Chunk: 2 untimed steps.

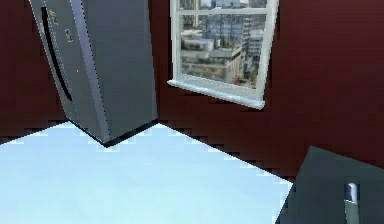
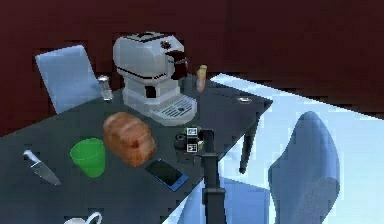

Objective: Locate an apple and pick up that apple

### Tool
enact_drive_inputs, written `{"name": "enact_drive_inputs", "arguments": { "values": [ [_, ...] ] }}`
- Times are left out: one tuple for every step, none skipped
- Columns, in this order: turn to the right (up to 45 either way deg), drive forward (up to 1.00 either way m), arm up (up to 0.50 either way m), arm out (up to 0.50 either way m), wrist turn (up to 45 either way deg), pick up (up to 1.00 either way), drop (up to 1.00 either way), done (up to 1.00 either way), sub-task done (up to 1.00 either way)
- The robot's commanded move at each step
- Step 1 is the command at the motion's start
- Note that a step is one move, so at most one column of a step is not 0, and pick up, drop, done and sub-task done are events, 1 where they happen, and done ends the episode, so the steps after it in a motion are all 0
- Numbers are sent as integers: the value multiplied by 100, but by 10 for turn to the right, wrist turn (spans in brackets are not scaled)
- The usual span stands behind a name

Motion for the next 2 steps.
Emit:
{"name": "enact_drive_inputs", "arguments": {
  "values": [
    [0, 0, 0, 0, 0, 100, 0, 0, 0],
    [0, 0, 10, 0, 0, 0, 0, 0, 0]
  ]
}}
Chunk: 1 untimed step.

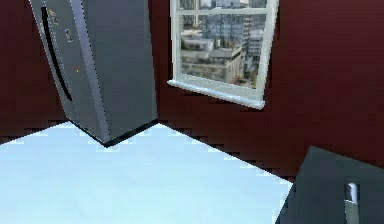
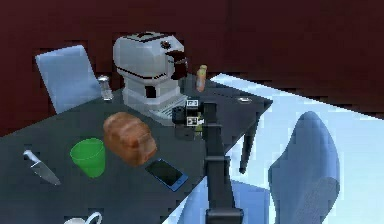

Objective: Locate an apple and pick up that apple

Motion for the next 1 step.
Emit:
{"name": "enact_drive_inputs", "arguments": {
  "values": [
    [0, 0, 0, 0, 0, 0, 0, 100, 0]
  ]
}}
